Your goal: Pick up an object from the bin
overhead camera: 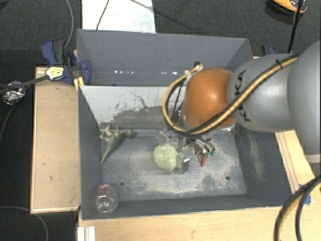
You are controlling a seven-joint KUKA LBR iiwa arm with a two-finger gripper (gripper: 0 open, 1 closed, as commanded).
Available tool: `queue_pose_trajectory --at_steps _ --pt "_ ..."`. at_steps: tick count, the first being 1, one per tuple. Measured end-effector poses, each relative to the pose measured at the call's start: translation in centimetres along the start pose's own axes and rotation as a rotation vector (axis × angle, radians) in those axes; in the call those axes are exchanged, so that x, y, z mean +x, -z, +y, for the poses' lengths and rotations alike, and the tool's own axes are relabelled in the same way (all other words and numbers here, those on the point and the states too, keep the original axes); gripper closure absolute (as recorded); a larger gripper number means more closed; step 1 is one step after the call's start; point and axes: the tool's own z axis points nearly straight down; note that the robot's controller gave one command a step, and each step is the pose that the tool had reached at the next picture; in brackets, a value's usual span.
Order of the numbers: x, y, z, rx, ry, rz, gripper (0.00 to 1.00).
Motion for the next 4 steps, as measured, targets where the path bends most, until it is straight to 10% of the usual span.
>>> queue_pose_trajectory --at_steps 1,2,4 --pt "0.0 -0.1 0.1 -0.001 -0.001 0.002 0.0" --pt "-1.0 -2.4 -1.0 0.0 -0.051 -0.006 1.0" --pt "-0.9 -2.4 -1.1 -0.002 -0.043 -0.006 1.0"
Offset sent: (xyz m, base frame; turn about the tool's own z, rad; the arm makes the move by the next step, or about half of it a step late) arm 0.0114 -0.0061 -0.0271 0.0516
